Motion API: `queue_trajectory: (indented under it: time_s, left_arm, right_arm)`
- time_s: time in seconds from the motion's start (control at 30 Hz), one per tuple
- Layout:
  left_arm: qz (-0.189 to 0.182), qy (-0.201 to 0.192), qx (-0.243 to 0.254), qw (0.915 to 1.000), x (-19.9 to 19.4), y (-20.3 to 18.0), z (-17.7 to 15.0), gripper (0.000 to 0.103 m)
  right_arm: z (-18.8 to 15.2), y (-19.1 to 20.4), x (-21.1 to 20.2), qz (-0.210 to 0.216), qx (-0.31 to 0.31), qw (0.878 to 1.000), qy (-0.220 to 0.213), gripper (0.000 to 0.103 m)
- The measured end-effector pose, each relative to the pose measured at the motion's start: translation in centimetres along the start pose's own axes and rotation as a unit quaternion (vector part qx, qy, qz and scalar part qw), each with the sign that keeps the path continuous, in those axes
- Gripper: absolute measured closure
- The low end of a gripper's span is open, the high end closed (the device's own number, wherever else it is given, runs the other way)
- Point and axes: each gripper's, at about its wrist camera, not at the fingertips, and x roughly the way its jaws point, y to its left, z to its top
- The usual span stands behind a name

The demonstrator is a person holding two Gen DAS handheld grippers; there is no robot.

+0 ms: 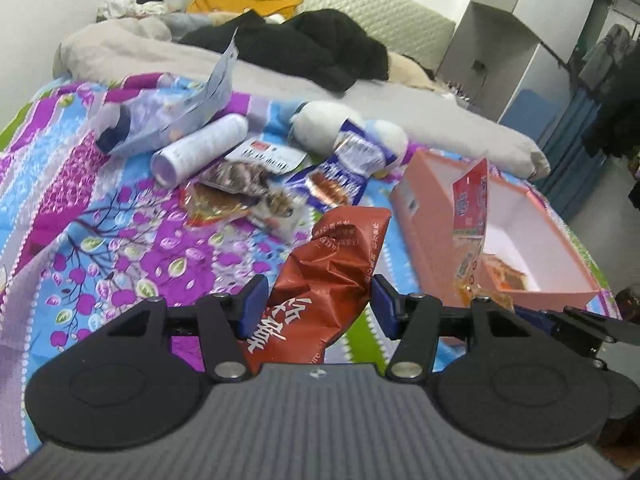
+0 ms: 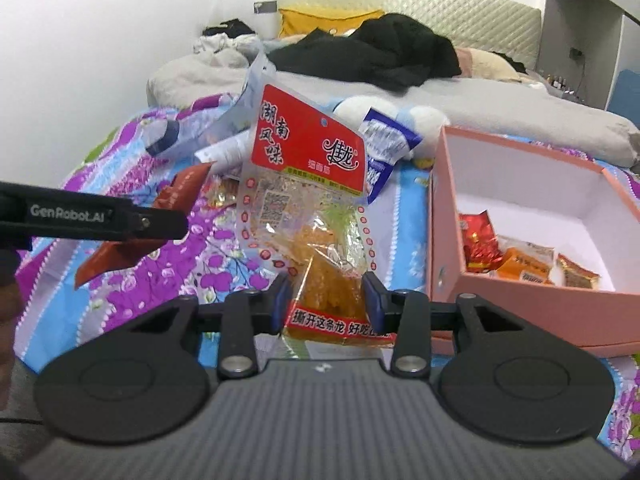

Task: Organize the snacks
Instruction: 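Carry both held packets over the open pink box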

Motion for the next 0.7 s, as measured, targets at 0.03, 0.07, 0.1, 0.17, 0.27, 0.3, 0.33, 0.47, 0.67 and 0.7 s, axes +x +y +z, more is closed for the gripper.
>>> queue_trajectory:
  time_s: [0.03, 0.07, 0.1, 0.17, 0.27, 0.3, 0.33, 0.47, 0.67, 0.7]
  left_arm:
    - [-0.001, -0.003, 0.001, 1.0000, -0.3, -0.5, 0.2, 0.042]
    - [-0.004, -0.005, 0.002, 1.0000, -0.6, -0.9, 0.4, 0.042]
    - [-0.006, -0.008, 0.003, 0.9999, -0.9, -1.3, 0.5, 0.042]
    - [-0.012, -0.008, 0.003, 0.9999, -1.3, -2.2, 0.9, 0.042]
    - [-0.025, -0.010, 0.005, 0.9996, -1.9, -3.5, 1.4, 0.042]
    - [-0.029, -0.009, 0.010, 0.9995, -2.1, -4.1, 1.6, 0.042]
    - [-0.036, -0.010, 0.019, 0.9991, -2.4, -4.7, 1.8, 0.042]
    - [-0.066, -0.007, 0.033, 0.9973, -3.1, -6.8, 1.9, 0.042]
    - [-0.098, 0.000, 0.045, 0.9942, -2.4, -10.0, 2.1, 0.042]
    - [-0.102, 0.004, 0.050, 0.9935, -2.1, -10.7, 2.1, 0.042]
  right_arm:
    - [0.1, -0.1, -0.4, -0.001, 0.000, 1.000, -0.003, 0.062]
    - [0.3, -0.3, -0.9, -0.003, 0.001, 1.000, -0.007, 0.062]
    - [0.4, -0.5, -1.2, -0.004, 0.002, 1.000, -0.010, 0.062]
    - [0.6, -0.9, -2.0, -0.011, 0.005, 1.000, -0.016, 0.062]
    - [1.0, -1.6, -3.2, -0.021, 0.014, 0.999, -0.024, 0.062]
    - [1.1, -1.9, -3.8, -0.026, 0.016, 0.999, -0.028, 0.062]
    - [1.1, -2.2, -4.3, -0.030, 0.018, 0.999, -0.032, 0.062]
    - [0.3, -3.6, -6.5, -0.054, 0.025, 0.998, -0.034, 0.062]
    - [-1.3, -5.8, -8.2, -0.090, 0.064, 0.994, -0.027, 0.062]
    - [-1.5, -6.2, -8.4, -0.094, 0.070, 0.993, -0.028, 0.062]
